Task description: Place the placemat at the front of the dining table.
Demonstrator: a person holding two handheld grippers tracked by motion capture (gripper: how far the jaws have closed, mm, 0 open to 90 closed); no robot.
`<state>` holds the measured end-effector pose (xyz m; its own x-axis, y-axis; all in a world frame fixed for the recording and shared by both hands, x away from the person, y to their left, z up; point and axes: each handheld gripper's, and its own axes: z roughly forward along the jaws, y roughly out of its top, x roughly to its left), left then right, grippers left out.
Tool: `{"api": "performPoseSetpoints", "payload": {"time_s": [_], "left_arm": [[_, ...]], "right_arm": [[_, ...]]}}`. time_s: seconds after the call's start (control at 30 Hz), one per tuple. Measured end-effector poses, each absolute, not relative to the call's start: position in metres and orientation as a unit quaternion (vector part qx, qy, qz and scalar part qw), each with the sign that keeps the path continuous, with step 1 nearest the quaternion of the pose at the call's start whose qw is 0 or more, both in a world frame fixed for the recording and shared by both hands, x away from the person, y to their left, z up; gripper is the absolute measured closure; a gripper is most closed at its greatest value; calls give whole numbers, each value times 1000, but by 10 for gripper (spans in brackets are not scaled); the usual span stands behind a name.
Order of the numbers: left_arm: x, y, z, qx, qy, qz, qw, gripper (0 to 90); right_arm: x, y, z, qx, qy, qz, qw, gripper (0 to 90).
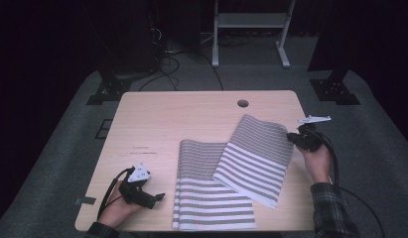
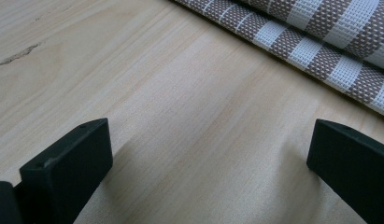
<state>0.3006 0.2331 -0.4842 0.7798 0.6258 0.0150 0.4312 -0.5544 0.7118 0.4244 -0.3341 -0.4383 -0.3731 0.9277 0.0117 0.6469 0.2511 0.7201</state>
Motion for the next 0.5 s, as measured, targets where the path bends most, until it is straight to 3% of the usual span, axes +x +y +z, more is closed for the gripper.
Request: {"api": "performPoseSetpoints", "payload": {"time_s": [0.5], "left_arm": [[301, 233, -484, 871, 303, 134, 362, 0]], "right_arm": [[455, -289, -431, 483, 780, 333, 216, 859]]}}
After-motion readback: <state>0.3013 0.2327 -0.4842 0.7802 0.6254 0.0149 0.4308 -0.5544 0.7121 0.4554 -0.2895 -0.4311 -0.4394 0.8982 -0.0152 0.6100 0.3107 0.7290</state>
